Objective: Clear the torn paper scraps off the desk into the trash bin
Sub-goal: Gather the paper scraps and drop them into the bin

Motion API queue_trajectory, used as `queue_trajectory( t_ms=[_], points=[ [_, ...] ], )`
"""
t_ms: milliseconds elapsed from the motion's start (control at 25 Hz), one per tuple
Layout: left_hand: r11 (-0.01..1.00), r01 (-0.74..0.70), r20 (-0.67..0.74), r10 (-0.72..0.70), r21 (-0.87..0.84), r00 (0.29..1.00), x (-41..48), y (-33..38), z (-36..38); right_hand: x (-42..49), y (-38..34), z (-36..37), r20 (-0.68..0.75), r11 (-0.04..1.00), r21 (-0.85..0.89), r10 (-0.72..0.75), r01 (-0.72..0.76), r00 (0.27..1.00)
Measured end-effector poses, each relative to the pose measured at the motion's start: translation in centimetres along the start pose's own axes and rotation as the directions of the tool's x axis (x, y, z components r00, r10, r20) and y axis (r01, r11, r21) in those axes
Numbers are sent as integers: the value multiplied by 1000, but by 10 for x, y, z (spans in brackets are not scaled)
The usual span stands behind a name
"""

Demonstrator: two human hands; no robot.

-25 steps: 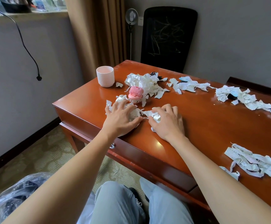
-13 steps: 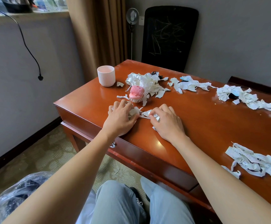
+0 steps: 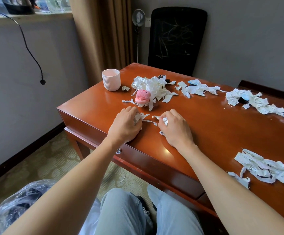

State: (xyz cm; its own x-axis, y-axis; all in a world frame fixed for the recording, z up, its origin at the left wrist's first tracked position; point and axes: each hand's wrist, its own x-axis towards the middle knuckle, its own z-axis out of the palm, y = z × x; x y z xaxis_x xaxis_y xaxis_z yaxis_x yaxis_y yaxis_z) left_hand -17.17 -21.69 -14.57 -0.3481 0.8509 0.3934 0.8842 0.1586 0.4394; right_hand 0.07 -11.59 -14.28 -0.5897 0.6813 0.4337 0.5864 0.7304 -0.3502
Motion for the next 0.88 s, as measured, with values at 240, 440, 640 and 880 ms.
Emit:
queue_trajectory(
  t_ms=[240,440,640,880],
  points=[
    [1000,-28,-27,28,3,999,-3,2,0,-1,-3,-3,-30,997,75,22,-20,999],
    [999,-44,-21,44,-8,999,-2,0,-2,0,1,-4,1,983,183,6,-6,1000],
    [997,-67,-32,66,-28,997,1,2,-6,5,4,-8,10,964,260,64,-64,998],
    [997,-57,-61,55,-42,997,-7,6,-19,6,-10,-17,3,957,286,56,-55,998]
  ],
)
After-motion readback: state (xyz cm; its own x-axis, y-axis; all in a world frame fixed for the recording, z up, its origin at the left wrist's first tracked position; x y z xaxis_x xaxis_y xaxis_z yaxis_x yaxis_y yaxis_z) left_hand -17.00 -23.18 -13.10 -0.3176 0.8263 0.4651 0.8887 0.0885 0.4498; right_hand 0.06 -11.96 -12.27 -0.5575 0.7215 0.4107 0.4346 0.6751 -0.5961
